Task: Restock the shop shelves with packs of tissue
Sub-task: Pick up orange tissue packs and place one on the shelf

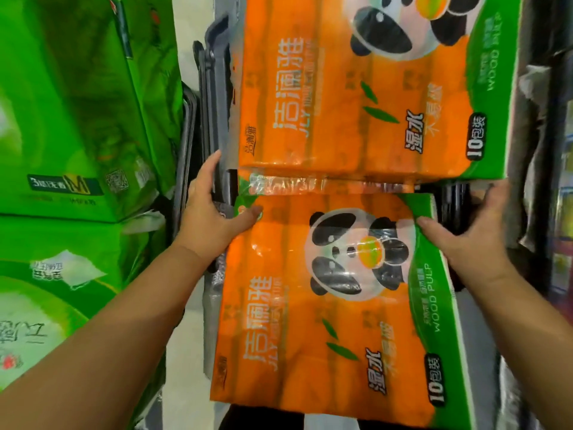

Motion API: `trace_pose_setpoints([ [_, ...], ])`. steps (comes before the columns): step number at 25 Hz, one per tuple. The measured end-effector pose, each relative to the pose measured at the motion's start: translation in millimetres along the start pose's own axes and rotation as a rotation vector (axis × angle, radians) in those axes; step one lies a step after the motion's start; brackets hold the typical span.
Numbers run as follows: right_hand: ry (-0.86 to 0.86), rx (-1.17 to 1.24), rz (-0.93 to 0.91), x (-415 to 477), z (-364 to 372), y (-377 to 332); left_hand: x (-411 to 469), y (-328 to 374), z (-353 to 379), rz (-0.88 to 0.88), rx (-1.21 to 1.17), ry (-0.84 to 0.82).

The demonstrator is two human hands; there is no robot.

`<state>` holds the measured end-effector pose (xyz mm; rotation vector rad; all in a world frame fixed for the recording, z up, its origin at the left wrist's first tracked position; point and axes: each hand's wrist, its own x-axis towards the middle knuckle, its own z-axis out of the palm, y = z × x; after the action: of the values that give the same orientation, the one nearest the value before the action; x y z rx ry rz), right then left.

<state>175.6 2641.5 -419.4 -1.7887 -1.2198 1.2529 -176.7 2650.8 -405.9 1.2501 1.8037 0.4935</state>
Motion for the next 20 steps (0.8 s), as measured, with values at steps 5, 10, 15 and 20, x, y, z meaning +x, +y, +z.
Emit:
trace_pose_setpoints([
  [5, 0.036, -0.141, 0.068, -2.7, -4.9, -8.6, -2.7, 15.6, -4.1, -0.054, 0.113, -0.007],
  [10, 0.049, -0.318, 0.172, -58.5, -9.6, -44.2, -63.0, 34.9, -9.6, -0.119, 0.235, 0.071],
  [15, -0.128, -0.074, 0.448, -96.6, 3.7, -62.7, -124.1, 31.3, -4.2, -0.370, -0.088, -0.209],
  [20, -0.163, 0.093, 0.545, -98.3, 7.2, -72.3, -131.5, 41.2, 0.9, -0.469, -0.324, -0.224],
])
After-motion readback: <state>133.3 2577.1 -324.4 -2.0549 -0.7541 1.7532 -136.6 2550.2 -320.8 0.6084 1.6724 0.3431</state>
